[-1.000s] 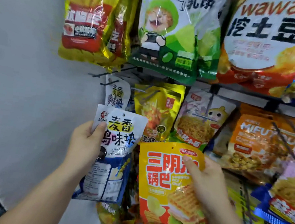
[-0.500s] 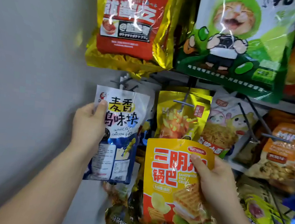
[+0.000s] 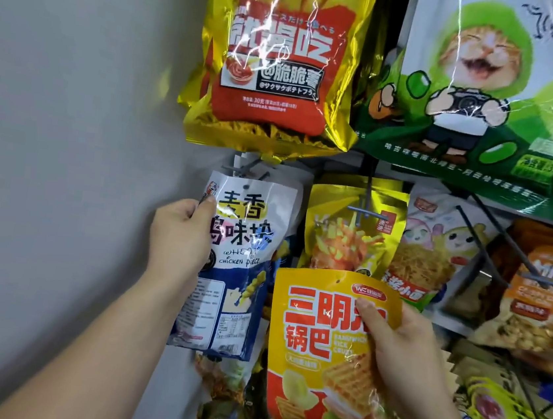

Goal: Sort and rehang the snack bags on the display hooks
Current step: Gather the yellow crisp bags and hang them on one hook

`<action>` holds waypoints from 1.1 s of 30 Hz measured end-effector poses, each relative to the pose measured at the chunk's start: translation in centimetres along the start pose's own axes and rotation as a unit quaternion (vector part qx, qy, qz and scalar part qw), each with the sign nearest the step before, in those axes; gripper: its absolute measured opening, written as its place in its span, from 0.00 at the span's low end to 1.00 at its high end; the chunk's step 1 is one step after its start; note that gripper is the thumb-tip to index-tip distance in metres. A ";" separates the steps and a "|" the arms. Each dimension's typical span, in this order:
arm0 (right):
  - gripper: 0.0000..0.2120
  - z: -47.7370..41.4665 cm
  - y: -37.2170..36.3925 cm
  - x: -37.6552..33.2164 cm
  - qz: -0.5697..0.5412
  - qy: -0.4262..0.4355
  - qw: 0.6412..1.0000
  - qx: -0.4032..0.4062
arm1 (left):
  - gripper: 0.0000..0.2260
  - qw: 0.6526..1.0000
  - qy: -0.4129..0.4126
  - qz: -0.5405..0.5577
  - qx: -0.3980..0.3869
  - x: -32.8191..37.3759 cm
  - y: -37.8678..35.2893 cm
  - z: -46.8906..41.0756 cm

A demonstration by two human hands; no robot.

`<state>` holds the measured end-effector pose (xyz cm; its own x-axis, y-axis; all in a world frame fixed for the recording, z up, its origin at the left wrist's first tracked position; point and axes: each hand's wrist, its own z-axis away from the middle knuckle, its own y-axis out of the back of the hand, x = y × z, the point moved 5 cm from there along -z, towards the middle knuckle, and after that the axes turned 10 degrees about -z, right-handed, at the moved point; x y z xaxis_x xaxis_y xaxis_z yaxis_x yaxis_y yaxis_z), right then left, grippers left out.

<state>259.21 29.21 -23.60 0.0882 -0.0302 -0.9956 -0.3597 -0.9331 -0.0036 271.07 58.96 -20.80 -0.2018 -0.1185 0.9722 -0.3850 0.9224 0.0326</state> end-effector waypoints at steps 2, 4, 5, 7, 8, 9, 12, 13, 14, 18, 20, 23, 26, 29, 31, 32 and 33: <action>0.08 -0.2 0.0 0.0 -0.006 -0.005 1.000 0.000 | 0.23 1.000 -0.007 -0.006 -0.001 0.1 -0.3 -0.1; 0.08 -0.4 0.2 0.0 -0.013 -0.007 1.000 0.000 | 0.22 1.000 -0.016 -0.014 0.000 0.1 -0.7 -0.2; 0.08 -0.4 0.2 0.0 -0.016 -0.007 1.000 -0.001 | 0.22 1.000 -0.021 -0.019 -0.002 0.1 -0.9 -0.4; 0.08 -0.5 0.2 -0.1 -0.024 -0.007 1.000 -0.002 | 0.22 0.999 -0.032 -0.024 -0.008 -0.2 -1.5 -0.9; 0.08 -0.5 0.2 -0.2 -0.029 -0.007 1.000 -0.002 | 0.23 0.999 -0.036 -0.028 -0.011 -0.4 -1.9 -1.1; 0.08 -0.5 0.2 -0.3 -0.035 -0.007 0.999 -0.002 | 0.23 0.999 -0.037 -0.032 -0.012 -0.6 -2.3 -1.4; 0.07 -0.8 0.3 -0.4 -0.050 -0.012 0.999 -0.004 | 0.24 0.998 -0.031 -0.050 -0.003 -0.8 -3.5 -2.2; 0.07 -0.9 0.4 -0.4 -0.050 -0.011 0.999 -0.004 | 0.24 0.998 -0.030 -0.063 0.001 -0.9 -3.8 -2.5; 0.07 -1.0 0.5 -0.4 -0.049 -0.007 0.999 -0.005 | 0.24 0.996 -0.034 -0.081 0.005 -0.8 -4.1 -2.8; 0.07 -1.1 0.5 -0.6 -0.044 0.003 0.999 -0.005 | 0.23 0.991 -0.041 -0.127 0.017 -0.9 -4.9 -3.7; 0.07 -1.1 0.6 -0.6 -0.041 0.010 0.999 -0.006 | 0.21 0.990 -0.033 -0.138 0.014 -0.9 -5.4 -4.1; 0.08 -1.1 0.7 -0.7 -0.038 0.016 0.999 -0.004 | 0.20 0.988 -0.018 -0.152 0.014 -1.0 -5.9 -4.3; 0.08 -0.9 1.2 -0.4 -0.038 0.014 0.999 0.005 | 0.19 0.989 -0.014 -0.145 0.016 -1.2 -6.0 -4.1; 0.07 -0.8 2.1 -0.1 -0.028 0.012 0.999 0.021 | 0.16 0.988 -0.025 -0.154 0.021 -1.5 -5.4 -3.5; 0.06 -0.9 3.0 0.1 -0.017 0.010 0.999 0.035 | 0.11 0.985 -0.040 -0.164 0.020 -1.8 -4.9 -2.7; 0.07 -0.9 3.6 0.2 -0.016 0.007 0.999 0.041 | 0.10 0.986 -0.041 -0.161 0.016 -1.9 -4.7 -2.1; 0.07 -0.9 4.1 0.3 -0.016 0.007 0.999 0.046 | 0.10 0.987 -0.039 -0.158 0.010 -2.7 -4.5 -1.9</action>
<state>258.61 25.03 -23.82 0.1136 -0.0068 -0.9935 -0.4405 -0.8967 -0.0443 275.04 55.77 -23.12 -0.1376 -0.4281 0.8932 -0.4571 0.8274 0.3262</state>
